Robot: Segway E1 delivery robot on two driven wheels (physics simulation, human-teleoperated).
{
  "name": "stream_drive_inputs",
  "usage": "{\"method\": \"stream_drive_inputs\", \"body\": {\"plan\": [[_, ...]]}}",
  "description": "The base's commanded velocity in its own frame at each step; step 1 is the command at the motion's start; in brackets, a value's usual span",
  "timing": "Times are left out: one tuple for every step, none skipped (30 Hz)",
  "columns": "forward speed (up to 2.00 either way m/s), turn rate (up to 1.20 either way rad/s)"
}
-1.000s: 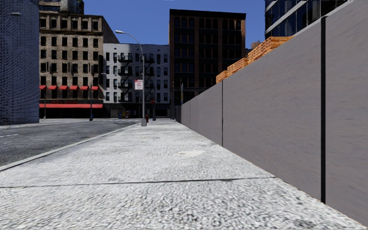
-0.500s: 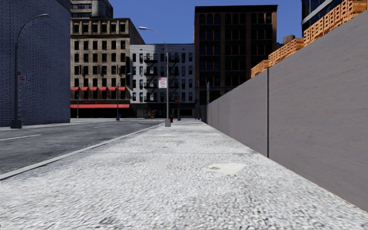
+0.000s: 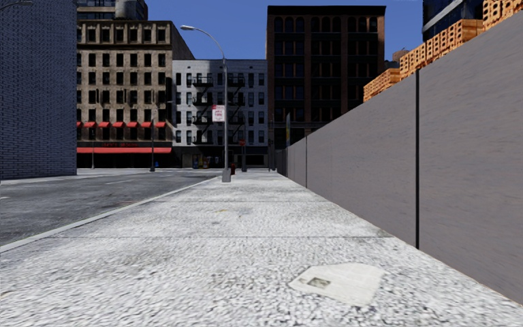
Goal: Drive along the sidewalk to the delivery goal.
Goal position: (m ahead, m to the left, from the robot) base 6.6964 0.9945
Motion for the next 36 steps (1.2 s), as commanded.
{"method": "stream_drive_inputs", "body": {"plan": [[2.00, -0.01], [2.00, 0.00], [2.00, 0.00], [2.00, 0.00], [2.00, 0.00], [2.00, 0.00], [2.00, 0.00], [2.00, 0.00], [2.00, 0.00], [2.00, 0.00], [2.00, 0.00], [2.00, 0.00], [2.00, 0.00], [2.00, 0.00], [2.00, 0.00], [2.00, 0.00], [2.00, 0.00], [2.00, 0.00], [2.00, 0.00], [2.00, 0.00], [2.00, 0.00], [2.00, 0.00], [2.00, 0.00], [2.00, 0.06], [2.00, 0.53], [2.00, 0.74], [2.00, 0.74], [2.00, 0.83], [2.00, 0.82], [2.00, 0.33], [2.00, 0.00], [2.00, 0.00], [2.00, 0.00], [2.00, 0.00], [2.00, 0.00], [2.00, 0.00]]}}
